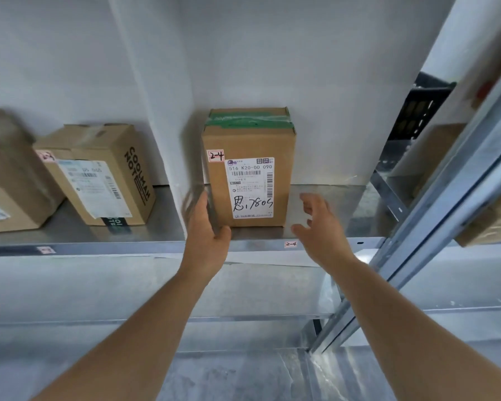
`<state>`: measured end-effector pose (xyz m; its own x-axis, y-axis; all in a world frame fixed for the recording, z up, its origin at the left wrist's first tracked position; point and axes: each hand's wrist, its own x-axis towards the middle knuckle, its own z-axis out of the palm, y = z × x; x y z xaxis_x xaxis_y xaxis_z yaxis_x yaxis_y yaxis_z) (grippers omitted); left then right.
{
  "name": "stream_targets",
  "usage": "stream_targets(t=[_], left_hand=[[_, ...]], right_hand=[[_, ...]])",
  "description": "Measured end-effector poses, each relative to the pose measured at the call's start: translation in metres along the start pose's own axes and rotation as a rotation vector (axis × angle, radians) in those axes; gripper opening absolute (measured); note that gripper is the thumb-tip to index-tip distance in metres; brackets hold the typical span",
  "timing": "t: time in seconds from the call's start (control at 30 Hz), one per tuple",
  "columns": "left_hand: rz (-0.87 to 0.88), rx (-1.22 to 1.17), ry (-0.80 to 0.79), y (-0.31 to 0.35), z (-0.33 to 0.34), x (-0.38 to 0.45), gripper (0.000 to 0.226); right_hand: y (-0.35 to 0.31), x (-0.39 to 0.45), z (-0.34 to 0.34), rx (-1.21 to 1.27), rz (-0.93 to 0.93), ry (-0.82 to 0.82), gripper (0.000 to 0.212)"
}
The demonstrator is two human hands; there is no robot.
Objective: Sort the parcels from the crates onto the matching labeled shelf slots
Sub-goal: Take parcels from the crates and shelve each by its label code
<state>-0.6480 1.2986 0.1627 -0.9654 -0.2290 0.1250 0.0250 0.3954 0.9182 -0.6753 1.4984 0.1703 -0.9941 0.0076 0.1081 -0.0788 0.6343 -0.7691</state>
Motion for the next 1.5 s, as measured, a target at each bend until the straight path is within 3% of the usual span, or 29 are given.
stream_targets(t=[0.13, 0.27, 0.43, 0.7, 0.93, 1.27, 1.5], left_hand=[[-0.016, 0.298, 0.049, 0.007, 0.0, -0.069, 0.053], [0.03, 0.511, -0.057, -0.006, -0.014, -0.144, 0.04], [0.161, 0.762, -0.084, -0.024, -0.035, -0.238, 0.022], [-0.024, 0.9, 0.117, -0.025, -0.095, -0.313, 0.023], [-0.184, 0.971, 0.348, -0.037, -0.159, -0.345, 0.038], [-0.416, 1.063, 0.628, -0.077, -0.293, -0.392, 0.088], [-0.548, 1.057, 0.701, -0.123, -0.412, -0.423, 0.092]], right_hand=[[-0.002, -0.063, -0.002, -0.271, -0.025, -0.029, 0.038], [-0.006, -0.138, 0.009, -0.433, -0.046, -0.2, 0.036], [-0.016, -0.217, 0.029, -0.52, -0.167, -0.3, 0.032], [-0.066, -0.285, 0.066, -0.543, -0.377, -0.394, 0.032], [-0.131, -0.318, 0.104, -0.52, -0.607, -0.452, 0.035], [-0.241, -0.37, 0.209, -0.534, -0.925, -0.506, 0.081], [-0.337, -0.414, 0.291, -0.524, -1.058, -0.643, 0.076]])
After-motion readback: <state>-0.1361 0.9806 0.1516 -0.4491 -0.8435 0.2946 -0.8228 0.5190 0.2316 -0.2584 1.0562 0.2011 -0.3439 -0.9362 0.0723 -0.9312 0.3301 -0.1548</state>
